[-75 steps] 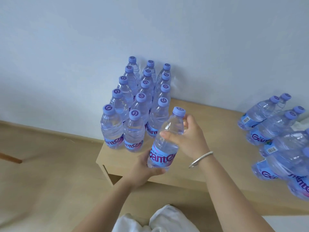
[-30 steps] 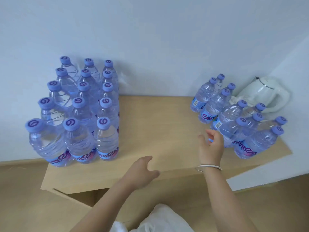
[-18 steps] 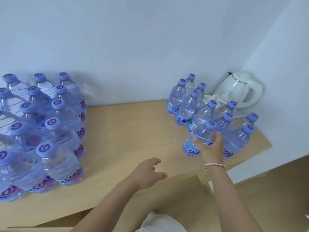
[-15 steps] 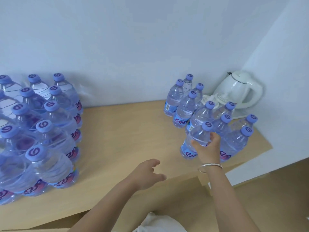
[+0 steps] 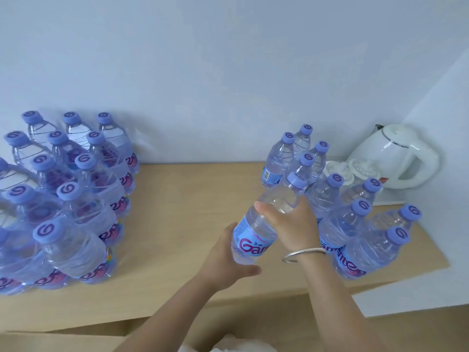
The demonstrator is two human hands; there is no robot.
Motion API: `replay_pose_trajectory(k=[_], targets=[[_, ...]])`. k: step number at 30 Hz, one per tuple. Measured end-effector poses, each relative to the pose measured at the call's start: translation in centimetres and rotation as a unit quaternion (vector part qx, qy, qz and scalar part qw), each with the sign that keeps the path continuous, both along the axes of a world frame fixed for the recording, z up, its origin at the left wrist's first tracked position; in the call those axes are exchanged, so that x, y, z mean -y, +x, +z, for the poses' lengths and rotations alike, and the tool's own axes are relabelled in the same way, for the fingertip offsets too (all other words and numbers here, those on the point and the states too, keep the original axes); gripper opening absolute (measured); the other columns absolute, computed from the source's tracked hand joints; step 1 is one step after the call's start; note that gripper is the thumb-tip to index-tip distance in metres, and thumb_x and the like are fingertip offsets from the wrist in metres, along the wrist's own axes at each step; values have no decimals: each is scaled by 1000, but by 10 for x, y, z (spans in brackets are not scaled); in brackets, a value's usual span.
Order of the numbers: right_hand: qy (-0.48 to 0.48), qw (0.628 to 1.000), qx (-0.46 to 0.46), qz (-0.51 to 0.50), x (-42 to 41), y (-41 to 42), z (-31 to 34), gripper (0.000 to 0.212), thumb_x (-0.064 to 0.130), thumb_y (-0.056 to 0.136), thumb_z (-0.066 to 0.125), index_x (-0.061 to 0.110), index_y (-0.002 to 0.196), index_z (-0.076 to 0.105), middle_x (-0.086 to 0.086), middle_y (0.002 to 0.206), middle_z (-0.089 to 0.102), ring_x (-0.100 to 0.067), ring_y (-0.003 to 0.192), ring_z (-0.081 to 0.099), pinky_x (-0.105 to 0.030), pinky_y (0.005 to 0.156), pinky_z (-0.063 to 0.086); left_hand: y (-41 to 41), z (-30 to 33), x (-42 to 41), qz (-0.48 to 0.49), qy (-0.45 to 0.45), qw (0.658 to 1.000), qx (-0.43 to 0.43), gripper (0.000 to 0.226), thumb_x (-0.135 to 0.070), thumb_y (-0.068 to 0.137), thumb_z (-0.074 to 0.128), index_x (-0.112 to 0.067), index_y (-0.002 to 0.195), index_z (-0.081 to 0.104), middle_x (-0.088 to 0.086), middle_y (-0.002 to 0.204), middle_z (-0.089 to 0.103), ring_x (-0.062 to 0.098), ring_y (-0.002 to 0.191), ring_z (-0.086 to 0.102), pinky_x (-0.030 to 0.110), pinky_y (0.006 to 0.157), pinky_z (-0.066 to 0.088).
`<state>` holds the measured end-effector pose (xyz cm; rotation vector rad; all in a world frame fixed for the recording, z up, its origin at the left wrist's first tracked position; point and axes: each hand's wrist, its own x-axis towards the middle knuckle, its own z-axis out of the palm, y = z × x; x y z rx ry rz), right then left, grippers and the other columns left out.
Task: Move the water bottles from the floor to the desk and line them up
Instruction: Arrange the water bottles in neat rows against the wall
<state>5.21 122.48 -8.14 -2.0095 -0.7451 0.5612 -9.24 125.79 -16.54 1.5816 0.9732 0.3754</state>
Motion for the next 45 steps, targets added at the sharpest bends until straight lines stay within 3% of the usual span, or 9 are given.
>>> replay_pose_trajectory(k=[4, 7, 11, 17, 25, 32, 36, 42, 45], targets=[[18, 997, -32, 75, -25, -16, 17, 65, 53, 62, 77, 14, 107, 50, 1, 102, 61, -16, 96, 58, -35, 82, 47, -23, 16, -17, 65, -66, 991, 96, 71, -18, 48, 86, -22, 111, 53, -1, 100, 69, 12, 87, 67, 28, 76, 56], [48, 979, -95, 173, -42, -22, 23, 79, 60, 53, 79, 11, 106, 48, -13, 110, 61, -18, 98, 62, -45, 84, 52, -55, 41, -36, -46, -127, 980, 149, 52, -19, 54, 79, -8, 102, 61, 4, 89, 69, 15, 81, 63, 25, 73, 50], [86, 935, -163, 303, -64, -34, 26, 54, 30, 60, 79, 8, 103, 55, 3, 96, 66, -8, 84, 66, -22, 66, 50, -80, 58, -50, -149, -172, 959, 166, 40, -16, 62, 75, -9, 98, 59, 4, 86, 64, 17, 80, 57, 25, 72, 46], [73, 947, -123, 288, -105, -60, 12, 75, 53, 51, 81, 11, 108, 57, 3, 102, 69, -12, 94, 67, -35, 82, 54, -87, 59, -58, -10, -100, 984, 146, 33, -3, 60, 74, -5, 91, 62, 0, 77, 64, 11, 72, 59, 23, 68, 50], [18, 946, -78, 313, -133, -68, 21, 65, 60, 47, 73, 25, 100, 60, 8, 98, 69, -11, 91, 67, -31, 66, 52, -105, 41, -83, -29, -137, 980, 139, 43, -13, 59, 77, -9, 99, 63, 0, 86, 67, 13, 80, 62, 28, 78, 51], [9, 941, -103, 323, -160, -73, 13, 52, 44, 54, 80, 28, 99, 58, 8, 97, 70, -13, 91, 67, -36, 75, 55, -98, 17, -102, 150, -99, 977, 112, 75, -21, 43, 87, -5, 109, 56, 13, 96, 70, 14, 80, 66, 26, 72, 56], [-43, 925, -88, 368, -181, -79, 10, 44, 38, 65, 82, 35, 99, 54, 20, 87, 67, 3, 78, 62, -18, 61, 44, -96, 7, -116, 224, -94, 966, 93, 62, -2, 48, 88, -9, 102, 59, 5, 86, 71, 2, 66, 65, 15, 59, 49], [-56, 940, -28, 337, -238, -93, -3, 56, 42, 58, 83, 26, 104, 56, 10, 100, 66, -12, 96, 64, -37, 86, 53, -89, 1, -161, 292, -62, 953, 49, 34, -21, 48, 73, -27, 75, 54, -4, 82, 65, 17, 71, 59, 28, 69, 49], [-57, 935, 34, 348, -266, -105, -6, 57, 38, 63, 83, 22, 108, 53, 7, 104, 62, -13, 98, 60, -30, 84, 50, -82, -5, -178, 392, -64, 918, 4, 59, -20, 61, 78, -25, 116, 56, -2, 115, 60, 21, 107, 60, 33, 85, 48]])
